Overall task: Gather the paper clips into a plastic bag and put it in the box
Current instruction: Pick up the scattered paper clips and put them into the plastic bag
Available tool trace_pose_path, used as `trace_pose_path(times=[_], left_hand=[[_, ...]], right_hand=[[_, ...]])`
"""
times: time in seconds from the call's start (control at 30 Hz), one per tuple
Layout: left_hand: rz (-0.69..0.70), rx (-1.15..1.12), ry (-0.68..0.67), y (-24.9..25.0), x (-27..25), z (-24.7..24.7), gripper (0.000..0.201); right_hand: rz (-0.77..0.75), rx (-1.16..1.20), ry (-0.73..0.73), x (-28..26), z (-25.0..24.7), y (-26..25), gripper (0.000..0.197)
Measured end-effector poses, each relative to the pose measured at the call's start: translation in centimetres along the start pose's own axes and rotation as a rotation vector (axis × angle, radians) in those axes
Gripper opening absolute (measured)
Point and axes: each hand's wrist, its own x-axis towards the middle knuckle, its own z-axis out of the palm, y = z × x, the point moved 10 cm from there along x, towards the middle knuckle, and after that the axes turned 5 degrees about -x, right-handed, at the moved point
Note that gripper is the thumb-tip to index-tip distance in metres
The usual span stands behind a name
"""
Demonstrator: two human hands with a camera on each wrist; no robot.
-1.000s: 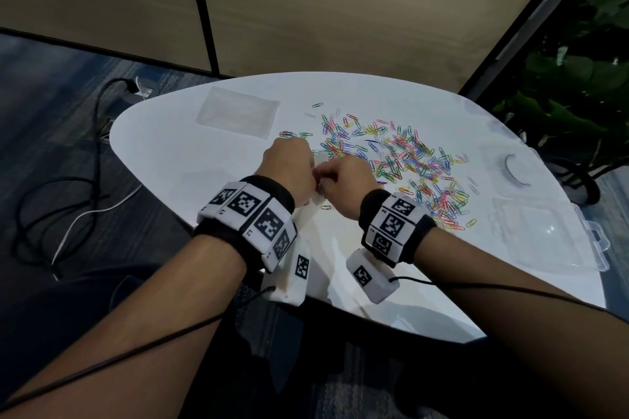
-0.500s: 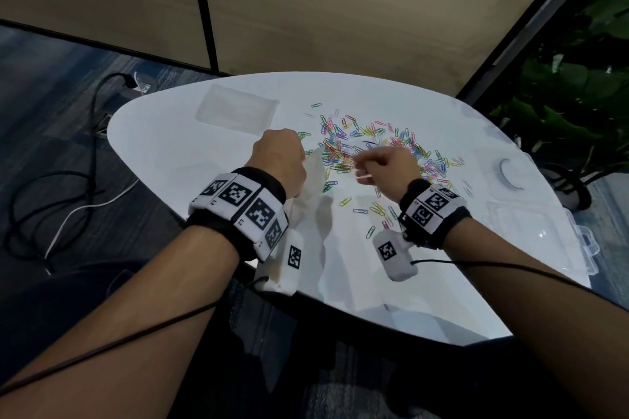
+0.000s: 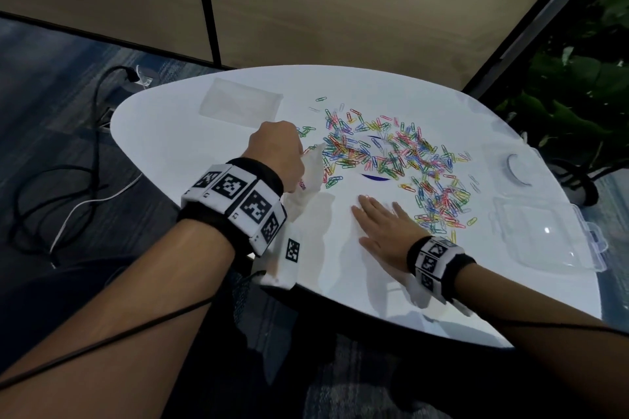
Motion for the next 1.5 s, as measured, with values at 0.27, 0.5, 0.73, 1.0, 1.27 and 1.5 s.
trace_pose_path(times=[0.27,0.5,0.73,1.0,1.27,1.5], left_hand=[[-0.007,0.018,-0.025,1.2,-0.5,1.1,0.026],[0.000,0.022,-0.038,1.9,-0.6,1.9,0.028],[0.019,0.060,-0.066,2.5,-0.4,2.6,0.031],[0.025,0.073,-0.080,3.2,0.0,3.6,0.030],[0.034,0.004,-0.063,3.7,-0.2,4.3,0.028],[0.046,-0.046,-0.042,3.6,-0.3,3.9,0.024]], right_hand=[[0.207,0.021,-0.041,-4.0,3.6,5.6,0.063],[0.169,0.034,0.133,-3.0,-0.2,6.3,0.032],[0.523,0.457,0.275,-3.5,-2.4,13.6,0.013],[0.611,1.598,0.507,-4.2,-6.3,15.6,0.016],[0.176,1.669,0.367,-1.6,-13.3,2.2,0.007],[0.227,1.786,0.260,-0.3,-12.4,-0.4,0.014]])
